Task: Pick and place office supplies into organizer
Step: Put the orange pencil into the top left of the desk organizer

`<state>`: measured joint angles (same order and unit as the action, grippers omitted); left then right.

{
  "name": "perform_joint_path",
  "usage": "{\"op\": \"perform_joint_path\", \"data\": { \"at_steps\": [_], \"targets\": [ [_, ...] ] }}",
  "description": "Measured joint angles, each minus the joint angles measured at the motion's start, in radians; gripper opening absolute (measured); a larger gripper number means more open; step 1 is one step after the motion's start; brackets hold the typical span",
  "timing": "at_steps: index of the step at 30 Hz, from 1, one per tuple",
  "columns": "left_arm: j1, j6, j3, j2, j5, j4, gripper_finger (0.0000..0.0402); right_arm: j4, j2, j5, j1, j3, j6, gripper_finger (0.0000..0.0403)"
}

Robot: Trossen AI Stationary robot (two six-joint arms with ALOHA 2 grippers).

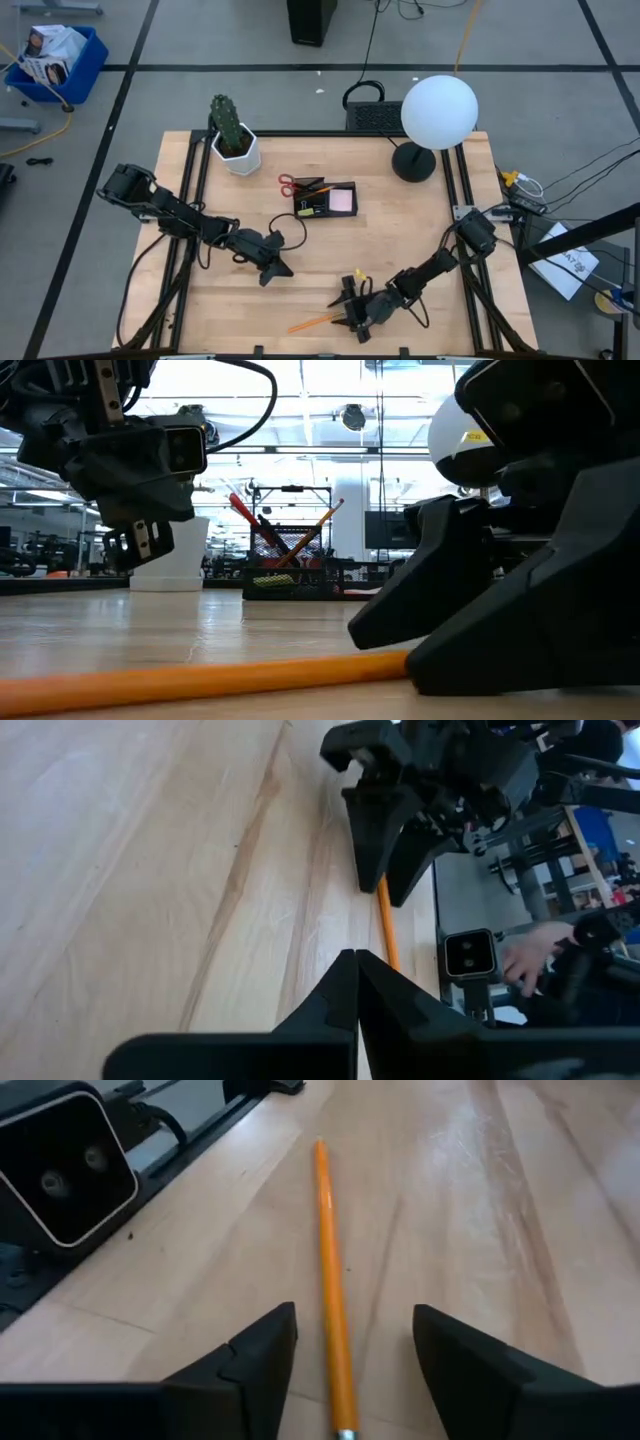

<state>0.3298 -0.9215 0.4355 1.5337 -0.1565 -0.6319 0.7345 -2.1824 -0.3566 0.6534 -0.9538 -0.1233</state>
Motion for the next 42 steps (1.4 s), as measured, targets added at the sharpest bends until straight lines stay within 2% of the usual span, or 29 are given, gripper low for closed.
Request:
{"op": "perform_joint_path", "data": {
  "at_steps": [10,17,25,29,33,37,39,42],
  "targets": [
    [0.0,-0.019,0.0,0.0,0.0,-0.008,0.0044,-0.104,0.0,0.054,-0.06,0.0,-0.041,0.0139],
    [0.0,-0.028,0.0,0.0,0.0,-0.014,0.0057,-0.176,0.001,0.179,-0.111,-0.001,-0.072,0.0115],
    [0.0,-0.03,0.0,0.0,0.0,-0.025,0.0052,-0.165,-0.015,0.172,-0.113,0.005,-0.048,0.0016],
    [0.0,-0.03,0.0,0.0,0.0,-0.026,0.0054,-0.1,-0.018,0.129,-0.113,0.038,-0.078,0.0021],
    [0.0,-0.026,0.0,0.0,0.007,-0.028,0.0057,0.012,-0.022,0.114,-0.135,0.09,-0.028,0.0018],
    [0.0,-0.025,0.0,0.0,0.024,-0.028,0.0054,0.021,-0.022,0.044,-0.195,0.101,-0.013,0.0011],
    [0.0,-0.025,0.0,0.0,0.026,-0.028,0.0052,0.022,-0.022,0.048,-0.223,0.101,-0.02,0.0015],
    [0.0,-0.027,0.0,0.0,0.026,-0.029,0.0049,0.024,-0.022,0.113,-0.257,0.103,-0.027,0.004]
  ]
}}
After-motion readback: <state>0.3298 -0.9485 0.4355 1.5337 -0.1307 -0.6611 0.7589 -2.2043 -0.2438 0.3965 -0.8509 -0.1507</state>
